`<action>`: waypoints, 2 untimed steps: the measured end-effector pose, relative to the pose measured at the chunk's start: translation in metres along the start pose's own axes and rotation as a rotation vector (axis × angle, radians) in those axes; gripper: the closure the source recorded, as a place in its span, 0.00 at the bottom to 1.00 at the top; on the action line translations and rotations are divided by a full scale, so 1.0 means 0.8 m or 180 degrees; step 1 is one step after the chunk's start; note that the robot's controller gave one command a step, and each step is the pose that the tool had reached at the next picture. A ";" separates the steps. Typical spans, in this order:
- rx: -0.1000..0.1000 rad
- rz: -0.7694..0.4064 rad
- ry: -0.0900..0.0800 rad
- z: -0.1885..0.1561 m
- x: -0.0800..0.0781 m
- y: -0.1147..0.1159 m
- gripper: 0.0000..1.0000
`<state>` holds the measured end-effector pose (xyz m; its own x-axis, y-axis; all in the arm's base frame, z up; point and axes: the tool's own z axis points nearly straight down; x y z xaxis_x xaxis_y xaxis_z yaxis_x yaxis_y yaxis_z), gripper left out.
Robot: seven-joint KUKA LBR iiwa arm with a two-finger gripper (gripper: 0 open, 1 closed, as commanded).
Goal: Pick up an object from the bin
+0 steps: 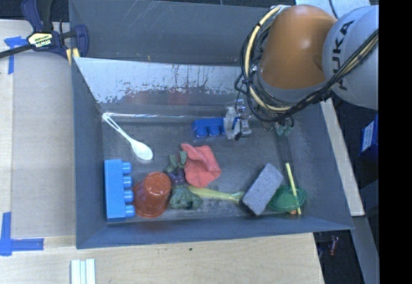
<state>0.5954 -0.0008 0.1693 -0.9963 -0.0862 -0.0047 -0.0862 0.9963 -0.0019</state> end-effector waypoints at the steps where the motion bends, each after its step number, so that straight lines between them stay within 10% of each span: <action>1: -0.0005 -0.0170 -0.0002 0.019 0.012 0.037 1.00; 2: -0.0002 -0.0637 -0.0016 0.032 0.067 0.059 1.00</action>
Offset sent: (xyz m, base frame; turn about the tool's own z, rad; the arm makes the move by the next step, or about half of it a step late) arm -0.0668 0.0474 -0.0287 -0.2110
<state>0.5382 0.0420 0.1437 -0.9592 -0.2826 -0.0092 -0.2826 0.9592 -0.0025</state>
